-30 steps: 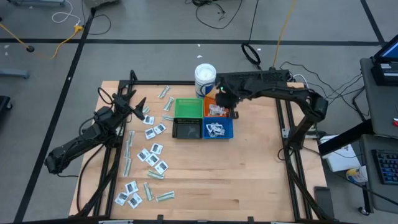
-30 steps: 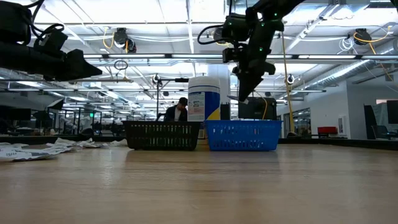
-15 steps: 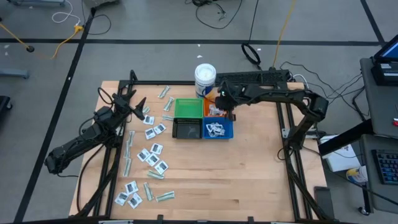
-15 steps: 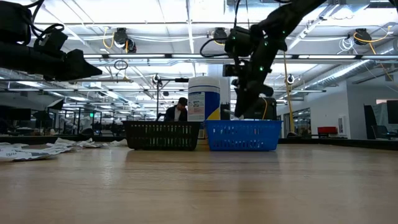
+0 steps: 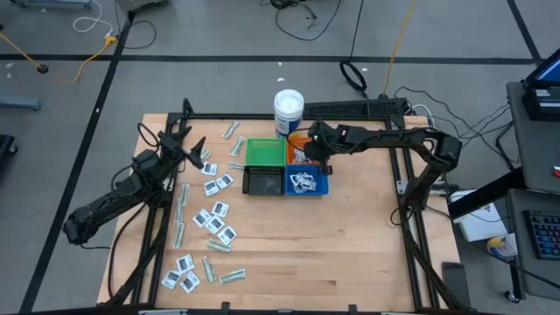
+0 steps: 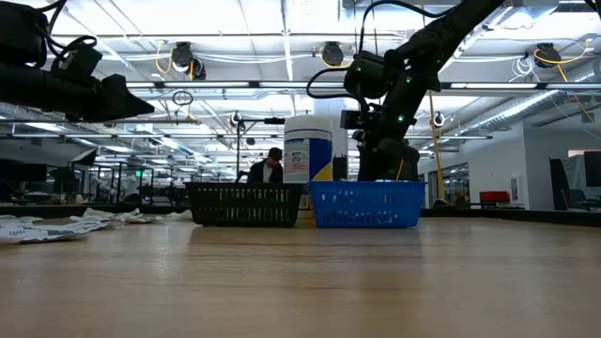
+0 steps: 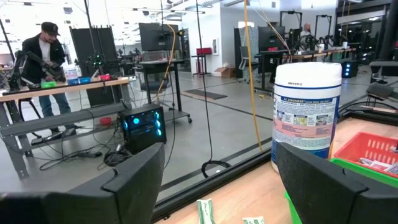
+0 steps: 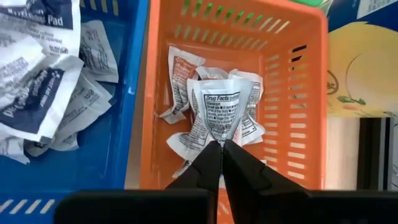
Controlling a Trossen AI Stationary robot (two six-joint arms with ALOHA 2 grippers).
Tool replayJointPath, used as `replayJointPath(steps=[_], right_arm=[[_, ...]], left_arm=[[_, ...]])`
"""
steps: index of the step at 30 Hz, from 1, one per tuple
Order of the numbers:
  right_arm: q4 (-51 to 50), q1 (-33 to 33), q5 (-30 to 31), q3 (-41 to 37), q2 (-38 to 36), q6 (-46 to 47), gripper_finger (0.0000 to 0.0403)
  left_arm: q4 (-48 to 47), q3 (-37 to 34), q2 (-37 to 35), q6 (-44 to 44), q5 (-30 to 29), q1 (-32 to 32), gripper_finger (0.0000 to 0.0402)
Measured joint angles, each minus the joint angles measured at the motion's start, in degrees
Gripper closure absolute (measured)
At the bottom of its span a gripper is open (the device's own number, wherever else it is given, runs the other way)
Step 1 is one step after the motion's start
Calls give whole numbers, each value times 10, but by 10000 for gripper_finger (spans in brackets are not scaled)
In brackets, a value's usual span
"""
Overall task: Pick & Place First Aid Supplies
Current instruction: Put the orange ointment pack into the orange basket, then put the green bandage pad into the green basket
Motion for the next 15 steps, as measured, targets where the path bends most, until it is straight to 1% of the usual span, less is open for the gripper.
replayJointPath(steps=[3, 4, 6, 10, 15], right_arm=[[0, 0, -4, 0, 0, 27, 370], [0, 0, -14, 0, 0, 33, 358], [0, 0, -31, 0, 0, 43, 330], [3, 0, -34, 0, 0, 77, 264], [-11, 0, -32, 17, -5, 183, 198]], left_arm=[[0, 0, 0, 0, 0, 0, 94], [0, 0, 0, 0, 0, 0, 94], [0, 0, 0, 0, 0, 0, 94], [0, 0, 0, 0, 0, 0, 94], [0, 0, 0, 0, 0, 0, 94]])
